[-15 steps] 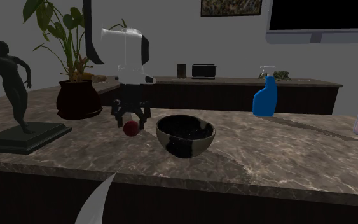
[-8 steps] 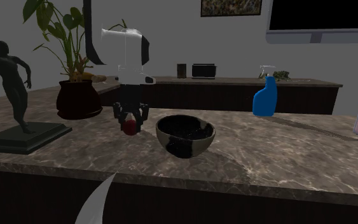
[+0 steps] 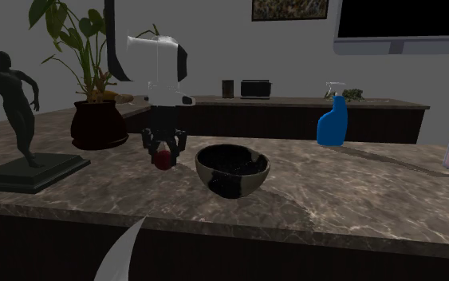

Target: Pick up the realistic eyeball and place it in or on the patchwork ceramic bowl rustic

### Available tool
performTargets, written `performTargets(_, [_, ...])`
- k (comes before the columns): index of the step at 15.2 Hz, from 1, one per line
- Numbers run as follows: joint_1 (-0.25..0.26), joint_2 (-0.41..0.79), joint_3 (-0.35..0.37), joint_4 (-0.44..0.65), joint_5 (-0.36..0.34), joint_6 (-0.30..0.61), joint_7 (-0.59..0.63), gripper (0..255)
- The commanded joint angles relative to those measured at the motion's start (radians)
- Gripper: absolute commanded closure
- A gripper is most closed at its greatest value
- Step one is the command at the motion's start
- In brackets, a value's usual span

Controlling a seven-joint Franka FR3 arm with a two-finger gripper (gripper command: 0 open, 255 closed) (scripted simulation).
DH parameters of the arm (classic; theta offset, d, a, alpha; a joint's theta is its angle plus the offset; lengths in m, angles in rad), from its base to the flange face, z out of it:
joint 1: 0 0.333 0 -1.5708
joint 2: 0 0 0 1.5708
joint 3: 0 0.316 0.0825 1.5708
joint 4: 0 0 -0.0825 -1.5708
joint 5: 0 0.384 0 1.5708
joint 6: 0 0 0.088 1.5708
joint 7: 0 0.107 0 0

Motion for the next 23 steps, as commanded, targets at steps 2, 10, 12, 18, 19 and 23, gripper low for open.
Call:
performTargets(2, [0.000, -0.006, 0.001, 0.006, 0.001, -0.011, 0.000, 255])
performTargets(10, [-0.002, -0.042, 0.005, 0.062, 0.009, -0.102, 0.001, 255])
performTargets(12, [-0.002, -0.049, 0.006, 0.078, 0.010, -0.126, 0.001, 255])
performTargets(18, [-0.002, -0.065, 0.008, 0.135, 0.014, -0.199, 0.003, 255])
performTargets(19, [-0.002, -0.067, 0.008, 0.146, 0.014, -0.211, 0.003, 255])
performTargets(23, [-0.001, -0.073, 0.009, 0.192, 0.015, -0.262, 0.005, 255])
